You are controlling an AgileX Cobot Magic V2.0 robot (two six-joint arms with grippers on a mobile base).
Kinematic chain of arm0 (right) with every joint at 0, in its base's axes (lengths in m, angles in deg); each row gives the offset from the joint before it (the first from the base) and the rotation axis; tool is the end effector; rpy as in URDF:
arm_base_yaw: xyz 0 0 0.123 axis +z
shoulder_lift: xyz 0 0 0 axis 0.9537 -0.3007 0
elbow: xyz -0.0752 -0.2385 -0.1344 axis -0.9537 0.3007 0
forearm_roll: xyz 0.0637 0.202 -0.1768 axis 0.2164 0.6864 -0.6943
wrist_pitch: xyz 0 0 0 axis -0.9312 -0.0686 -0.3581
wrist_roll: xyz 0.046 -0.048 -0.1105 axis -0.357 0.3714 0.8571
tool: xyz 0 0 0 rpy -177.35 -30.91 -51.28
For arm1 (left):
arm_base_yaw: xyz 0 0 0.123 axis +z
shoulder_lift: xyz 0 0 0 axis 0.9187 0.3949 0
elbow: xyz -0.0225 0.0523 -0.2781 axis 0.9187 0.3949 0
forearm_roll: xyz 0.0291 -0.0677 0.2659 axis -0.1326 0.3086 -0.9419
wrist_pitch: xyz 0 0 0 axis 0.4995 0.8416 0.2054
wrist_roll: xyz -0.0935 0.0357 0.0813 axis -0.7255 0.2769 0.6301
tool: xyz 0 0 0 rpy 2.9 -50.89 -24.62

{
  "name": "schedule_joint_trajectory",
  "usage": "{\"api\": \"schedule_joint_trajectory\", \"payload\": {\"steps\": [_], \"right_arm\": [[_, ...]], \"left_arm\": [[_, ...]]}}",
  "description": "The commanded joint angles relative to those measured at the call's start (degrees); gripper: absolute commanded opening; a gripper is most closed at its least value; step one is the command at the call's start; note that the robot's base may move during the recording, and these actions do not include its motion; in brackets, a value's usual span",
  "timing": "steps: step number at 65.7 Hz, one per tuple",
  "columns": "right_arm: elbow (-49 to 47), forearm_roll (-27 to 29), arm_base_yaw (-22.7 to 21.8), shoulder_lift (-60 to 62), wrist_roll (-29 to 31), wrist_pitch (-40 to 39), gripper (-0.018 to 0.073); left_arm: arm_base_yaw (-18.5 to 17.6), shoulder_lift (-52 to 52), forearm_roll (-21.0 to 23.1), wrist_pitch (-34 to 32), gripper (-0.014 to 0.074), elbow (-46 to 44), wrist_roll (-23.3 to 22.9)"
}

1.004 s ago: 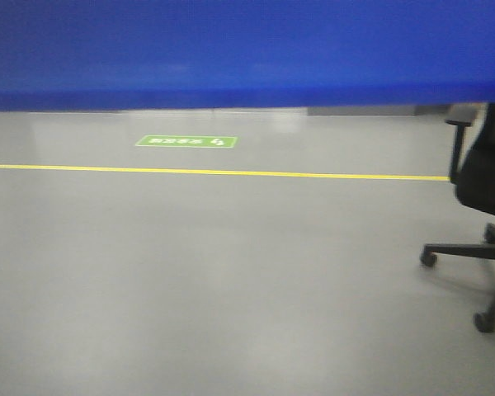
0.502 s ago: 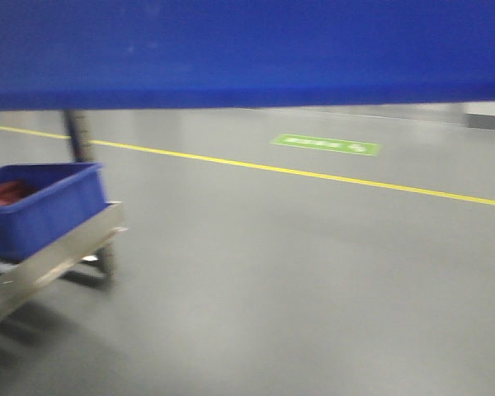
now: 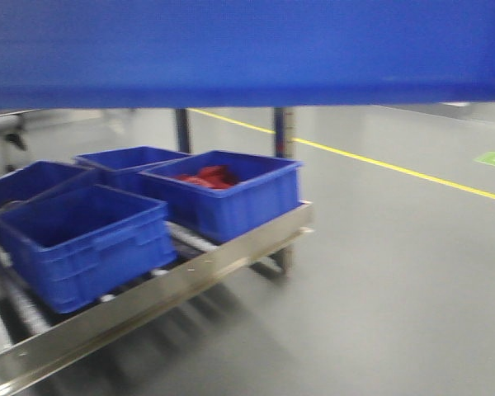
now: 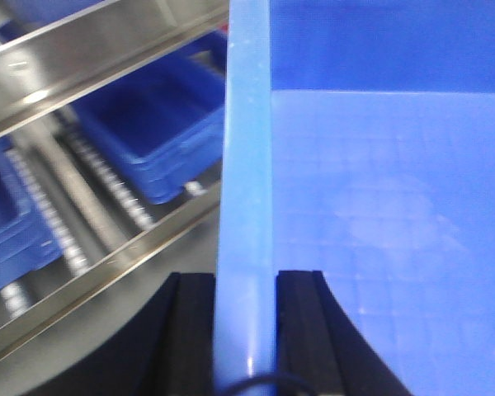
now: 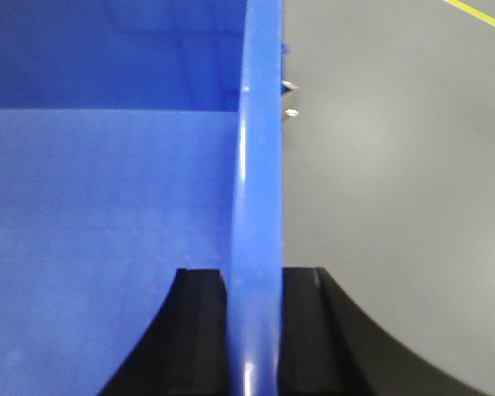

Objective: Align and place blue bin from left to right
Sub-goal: 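Drive up to the rack of blue bins holding the red package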

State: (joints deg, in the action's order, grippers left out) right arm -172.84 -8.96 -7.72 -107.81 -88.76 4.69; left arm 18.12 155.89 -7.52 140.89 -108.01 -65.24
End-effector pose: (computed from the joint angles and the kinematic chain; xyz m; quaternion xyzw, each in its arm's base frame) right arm 0.1851 0.2148 0.4472 -0.1171 0.8756 0.0961 0.4587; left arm 0.2310 -0.1283 0.4552 -0.0536 0.8734 0.0168 0.4837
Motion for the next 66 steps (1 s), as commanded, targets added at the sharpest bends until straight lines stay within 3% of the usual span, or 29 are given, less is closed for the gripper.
{"api": "schedule_joint_trajectory", "payload": {"steps": [1,66], "right_arm": [[-0.61,-0.16,0.51,0.3,0.64,-10.54,-0.0072],[-0.61,-0.16,0.51,0.3,0.64,-10.54,-0.0072]], "left_arm": [[-0.62,-0.11,-1.77,-5.25,-0.0111,-0.5,-0.56],[-0.62,-0.11,-1.77,-5.25,-0.0111,-0.5,-0.56]]}}
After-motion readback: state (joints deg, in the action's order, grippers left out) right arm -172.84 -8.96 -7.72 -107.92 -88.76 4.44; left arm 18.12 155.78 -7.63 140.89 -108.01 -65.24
